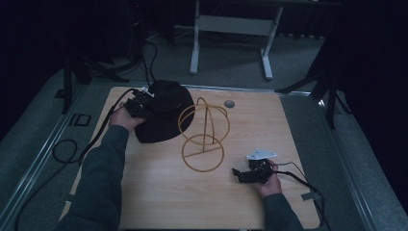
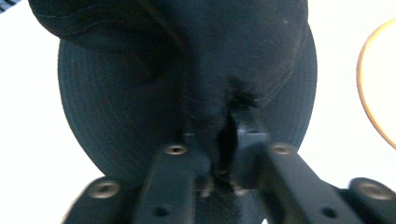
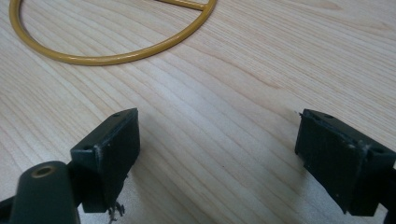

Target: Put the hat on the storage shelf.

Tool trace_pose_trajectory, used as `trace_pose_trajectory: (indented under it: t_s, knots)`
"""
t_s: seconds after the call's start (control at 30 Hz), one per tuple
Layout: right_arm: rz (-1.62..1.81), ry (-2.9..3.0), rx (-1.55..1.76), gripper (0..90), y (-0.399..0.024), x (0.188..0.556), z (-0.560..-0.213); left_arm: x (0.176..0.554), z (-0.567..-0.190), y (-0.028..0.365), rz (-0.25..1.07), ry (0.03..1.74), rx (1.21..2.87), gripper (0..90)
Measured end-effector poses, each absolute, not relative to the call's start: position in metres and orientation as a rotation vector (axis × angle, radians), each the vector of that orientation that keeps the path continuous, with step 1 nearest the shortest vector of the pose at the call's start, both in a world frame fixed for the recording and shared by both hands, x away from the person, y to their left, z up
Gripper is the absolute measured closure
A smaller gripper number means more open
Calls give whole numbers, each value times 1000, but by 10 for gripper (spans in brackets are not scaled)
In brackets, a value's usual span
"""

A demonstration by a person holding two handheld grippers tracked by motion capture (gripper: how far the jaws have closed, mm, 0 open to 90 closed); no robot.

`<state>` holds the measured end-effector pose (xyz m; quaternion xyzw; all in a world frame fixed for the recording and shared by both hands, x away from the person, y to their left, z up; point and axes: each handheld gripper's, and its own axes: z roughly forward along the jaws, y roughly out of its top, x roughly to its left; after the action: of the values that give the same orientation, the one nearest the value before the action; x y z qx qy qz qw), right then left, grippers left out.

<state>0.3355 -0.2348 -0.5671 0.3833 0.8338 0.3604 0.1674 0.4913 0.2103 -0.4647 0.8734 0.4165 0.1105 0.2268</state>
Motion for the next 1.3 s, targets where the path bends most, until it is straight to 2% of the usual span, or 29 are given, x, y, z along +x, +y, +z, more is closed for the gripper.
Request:
trace_pose_trajectory:
  t_s: [0.27, 0.83, 1.3]
  knots:
    - [1025, 2373, 1091, 137, -235, 335, -567, 491, -461, 210, 286, 1124, 2444, 879]
    - [1024, 2373, 1090, 137, -235, 336, -567, 482, -447, 219, 359, 1095, 2422, 884]
    - [1024, 2373, 1090, 137, -235, 336, -567, 479, -437, 224, 357, 1084, 2400, 884]
